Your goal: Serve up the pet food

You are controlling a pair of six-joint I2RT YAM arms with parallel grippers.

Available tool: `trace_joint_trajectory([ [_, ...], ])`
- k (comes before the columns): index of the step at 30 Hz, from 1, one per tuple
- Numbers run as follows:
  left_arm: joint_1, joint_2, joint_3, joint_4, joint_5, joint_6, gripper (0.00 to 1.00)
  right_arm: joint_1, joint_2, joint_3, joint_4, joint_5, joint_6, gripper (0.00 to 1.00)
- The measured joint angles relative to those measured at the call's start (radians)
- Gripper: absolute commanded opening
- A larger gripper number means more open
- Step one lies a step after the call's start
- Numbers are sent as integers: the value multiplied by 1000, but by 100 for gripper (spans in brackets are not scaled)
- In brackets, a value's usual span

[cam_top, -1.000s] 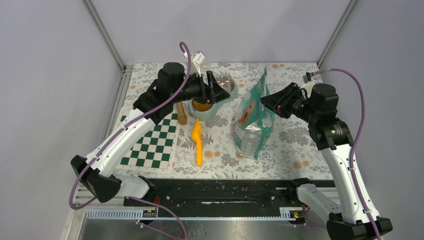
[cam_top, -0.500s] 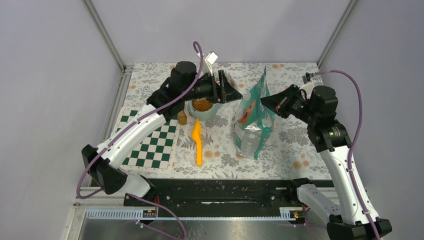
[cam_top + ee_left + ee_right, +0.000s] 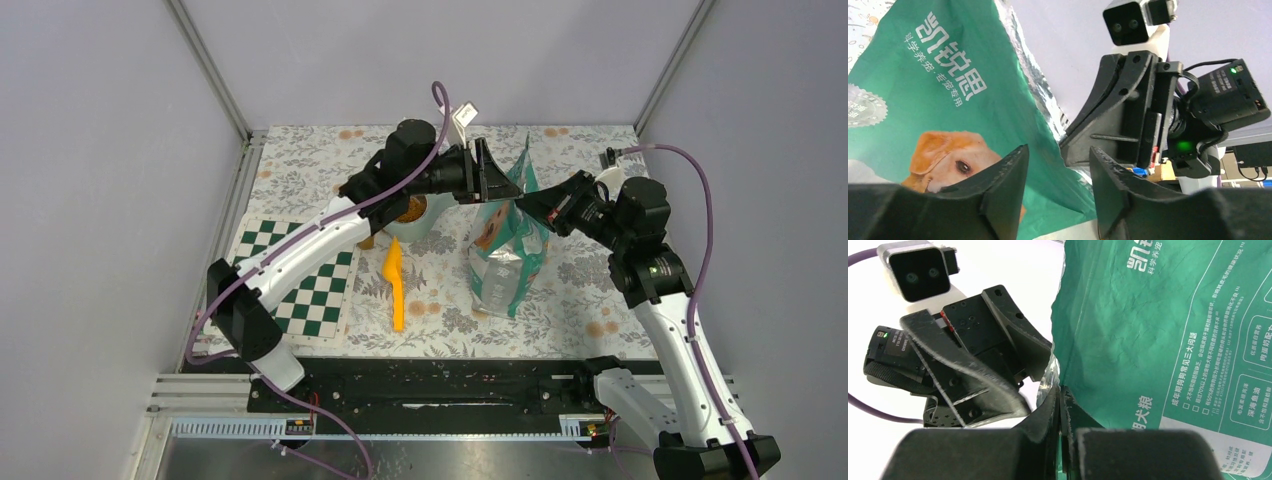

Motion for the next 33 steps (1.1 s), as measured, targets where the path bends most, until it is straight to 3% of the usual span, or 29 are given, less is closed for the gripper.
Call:
trace_joint_trajectory([
  [7,-2,46,35,-14,-1,-11,25,0,-5,-1,-9,4,-16,0],
  [11,-3,46,62,-54,-25,23,0,0,-8,31,-74,33,-49,0],
  [20,-20,69,140,-118,-64,100,0,5,5,153,-264,118,-165,0],
  [22,-17,74,145,-126,-75,114,8,5,8,163,-279,126,-180,0],
  [26,-12,92,154,-144,-93,138,36,5,22,187,-310,135,-206,0],
  [30,-13,118,171,-161,-101,143,52,5,43,206,-323,131,-226,0],
  [33,-13,119,172,-168,-103,141,57,5,48,206,-317,114,-228,2],
])
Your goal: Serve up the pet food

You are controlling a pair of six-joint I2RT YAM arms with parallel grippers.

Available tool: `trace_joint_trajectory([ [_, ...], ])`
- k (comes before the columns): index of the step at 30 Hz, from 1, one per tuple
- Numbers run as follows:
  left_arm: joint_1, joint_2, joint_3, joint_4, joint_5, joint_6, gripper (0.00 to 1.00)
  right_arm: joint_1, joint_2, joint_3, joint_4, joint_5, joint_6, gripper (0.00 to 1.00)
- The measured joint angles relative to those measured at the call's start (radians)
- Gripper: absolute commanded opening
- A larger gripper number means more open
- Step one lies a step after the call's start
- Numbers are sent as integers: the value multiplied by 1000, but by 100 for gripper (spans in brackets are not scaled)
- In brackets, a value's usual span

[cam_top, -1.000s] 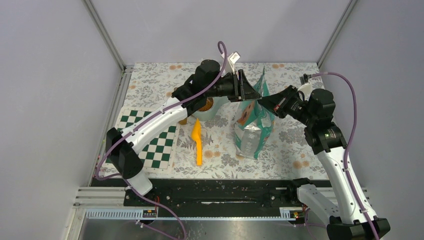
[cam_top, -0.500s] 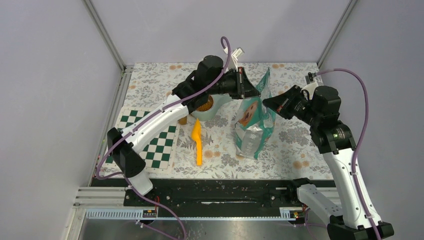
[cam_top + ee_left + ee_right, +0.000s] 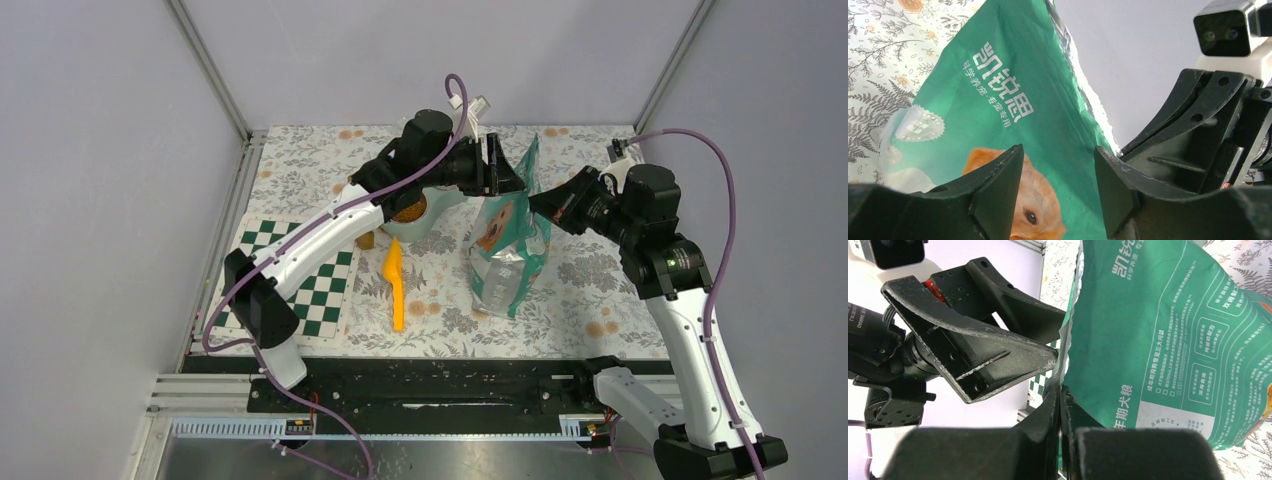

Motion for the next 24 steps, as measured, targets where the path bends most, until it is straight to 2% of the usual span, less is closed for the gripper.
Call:
trace_joint_trajectory([
  [10,-3,0,0,61,6,-27,58,0,-1,-70,134,-80,51,1],
  [12,-4,0,0,63,7,-27,52,0,0,-72,139,-87,55,0],
  [16,-5,0,0,63,5,-26,36,0,1,-72,140,-86,56,0],
  [24,-7,0,0,51,-5,-3,32,0,1,-72,127,-77,58,0],
])
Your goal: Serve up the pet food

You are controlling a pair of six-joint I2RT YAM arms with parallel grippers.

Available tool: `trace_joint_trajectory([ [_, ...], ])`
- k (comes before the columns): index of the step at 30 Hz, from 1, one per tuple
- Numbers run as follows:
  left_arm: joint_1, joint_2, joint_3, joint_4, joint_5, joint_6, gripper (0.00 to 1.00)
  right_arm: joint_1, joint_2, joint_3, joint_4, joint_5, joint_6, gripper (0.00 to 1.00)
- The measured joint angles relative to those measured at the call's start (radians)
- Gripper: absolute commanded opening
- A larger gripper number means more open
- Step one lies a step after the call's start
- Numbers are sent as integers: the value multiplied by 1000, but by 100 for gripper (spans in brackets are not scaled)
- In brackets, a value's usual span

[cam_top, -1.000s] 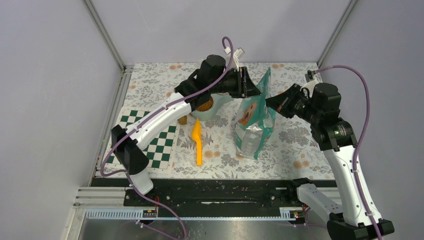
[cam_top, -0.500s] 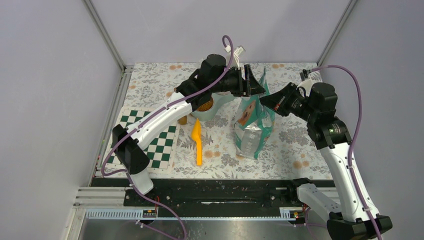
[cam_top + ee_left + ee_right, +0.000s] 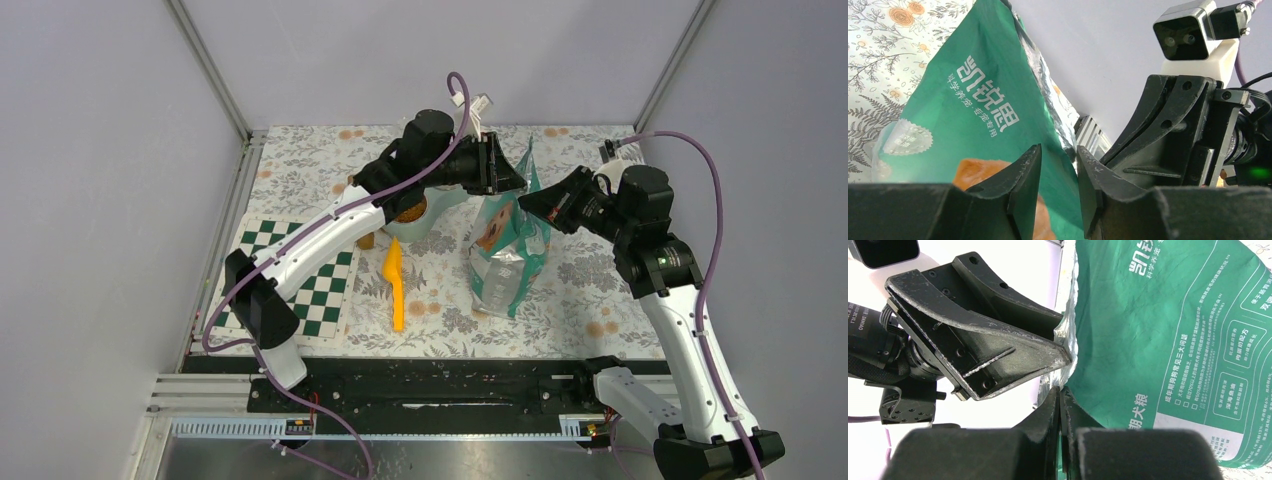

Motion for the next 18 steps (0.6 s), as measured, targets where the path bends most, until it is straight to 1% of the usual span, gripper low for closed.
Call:
trace_joint_trajectory([
  [4,0,0,0,-3,-3,8,31,0,-1,0,-7,6,14,0],
  [11,-2,-5,0,1,-11,12,14,0,-18,-6,-18,30,42,0],
  [14,-2,-10,-3,3,-11,10,9,0,-34,-17,-15,43,58,0],
  [18,-4,-11,-6,8,-11,5,8,1,-43,-26,-11,46,70,0],
])
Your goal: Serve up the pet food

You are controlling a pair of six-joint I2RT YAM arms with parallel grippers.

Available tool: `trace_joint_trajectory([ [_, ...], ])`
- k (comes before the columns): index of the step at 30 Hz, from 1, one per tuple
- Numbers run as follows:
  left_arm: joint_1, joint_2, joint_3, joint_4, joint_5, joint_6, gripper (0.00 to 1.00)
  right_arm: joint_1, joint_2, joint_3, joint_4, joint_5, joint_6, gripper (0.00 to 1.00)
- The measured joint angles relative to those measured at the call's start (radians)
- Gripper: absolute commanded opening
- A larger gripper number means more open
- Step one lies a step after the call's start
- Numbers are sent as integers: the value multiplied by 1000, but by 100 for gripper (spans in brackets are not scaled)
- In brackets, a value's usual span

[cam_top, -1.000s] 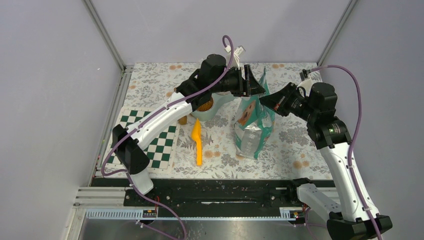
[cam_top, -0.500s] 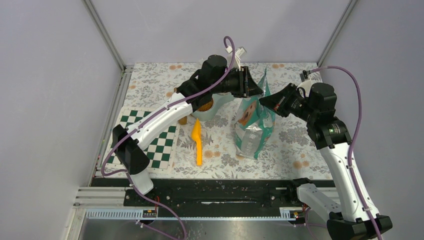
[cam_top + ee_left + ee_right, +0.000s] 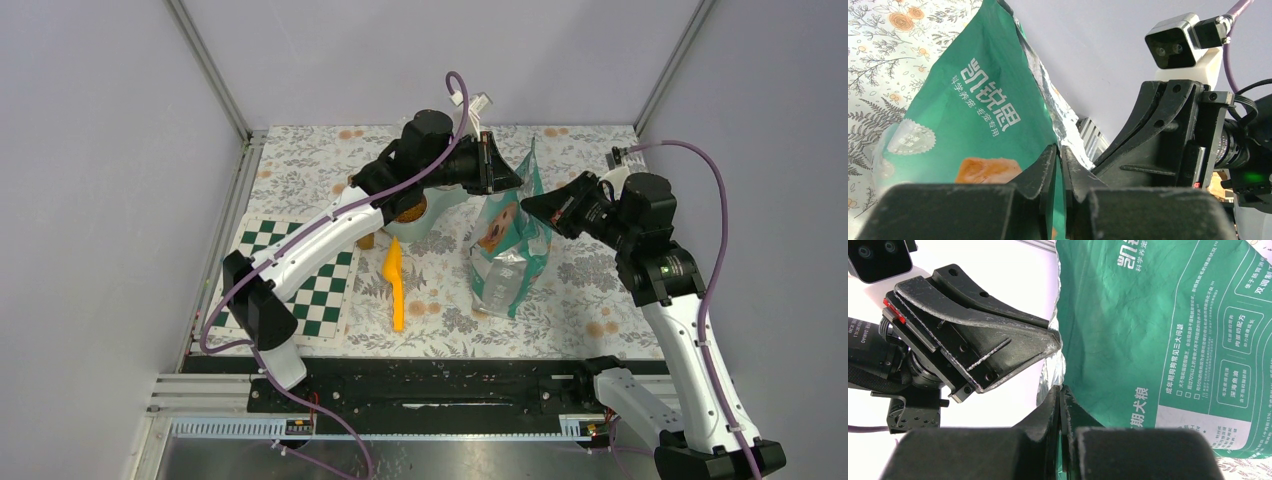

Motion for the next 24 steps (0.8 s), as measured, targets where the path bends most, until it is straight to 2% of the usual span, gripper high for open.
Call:
trace_joint_trajectory([
  [6,0,0,-2,0,2,-2,8,0,-1,-5,7,-1,2,0],
  [9,0,0,-2,-3,1,-2,21,0,-1,-5,8,-2,0,0],
  [12,0,0,-2,-16,-1,2,24,0,-1,-5,10,-4,-6,0],
  [15,1,0,0,-31,-1,10,20,0,0,-5,10,-5,-13,0],
  [20,-1,7,13,-37,11,22,0,0,1,-5,9,-5,-23,0],
  [21,-1,10,16,-39,14,22,0,0,1,-5,8,-5,-25,0],
  [22,-2,14,21,-41,19,24,0,0,2,-5,6,-5,-28,6],
  [24,-4,22,31,-46,24,25,0,0,4,-5,-3,-3,-37,27],
])
